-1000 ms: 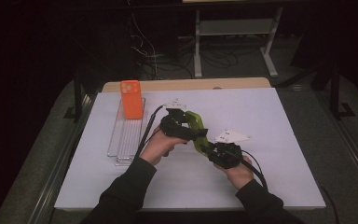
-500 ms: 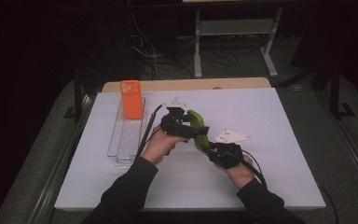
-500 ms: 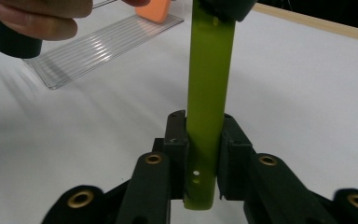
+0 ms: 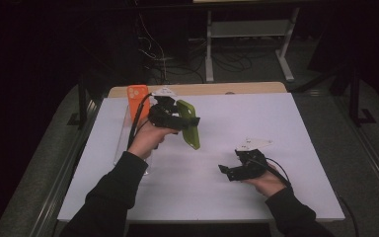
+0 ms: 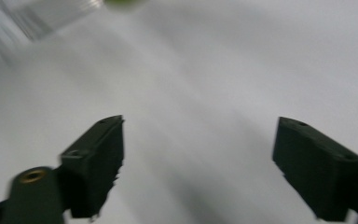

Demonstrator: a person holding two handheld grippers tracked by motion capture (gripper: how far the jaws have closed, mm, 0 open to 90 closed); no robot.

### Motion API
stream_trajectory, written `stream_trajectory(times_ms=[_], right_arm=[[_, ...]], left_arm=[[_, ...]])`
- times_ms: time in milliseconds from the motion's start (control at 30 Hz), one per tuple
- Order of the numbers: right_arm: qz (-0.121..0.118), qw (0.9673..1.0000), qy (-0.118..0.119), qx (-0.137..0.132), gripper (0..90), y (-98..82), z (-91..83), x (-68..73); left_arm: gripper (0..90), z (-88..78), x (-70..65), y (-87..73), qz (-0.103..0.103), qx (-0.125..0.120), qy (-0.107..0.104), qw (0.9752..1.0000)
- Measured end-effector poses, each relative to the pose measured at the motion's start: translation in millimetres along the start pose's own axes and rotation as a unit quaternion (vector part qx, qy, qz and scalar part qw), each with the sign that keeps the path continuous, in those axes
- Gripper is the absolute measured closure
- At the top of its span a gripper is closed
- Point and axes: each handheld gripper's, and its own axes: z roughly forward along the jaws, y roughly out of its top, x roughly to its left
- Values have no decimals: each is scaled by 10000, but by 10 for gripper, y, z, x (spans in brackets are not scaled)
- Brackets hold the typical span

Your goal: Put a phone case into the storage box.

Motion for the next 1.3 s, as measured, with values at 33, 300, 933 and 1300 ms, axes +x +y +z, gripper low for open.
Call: stream_trajectory(times_ms=[33,300,933,1300], right_arm=[[-33,10000,-29,63,106,-38,-10,-15],[-6,9996,-97,246,0,-221,-154,-166],[238,9993,-267,116,0,-384,-413,-295],[207,9994,-250,93,0,-367,-411,-285]], left_arm=[[142,-51,39,28,5,-11,52,10000],[142,-448,370,236,-131,-80,655,9977],[142,-558,1068,144,-550,233,2067,9766],[141,-349,1320,-99,-830,606,2558,9613]])
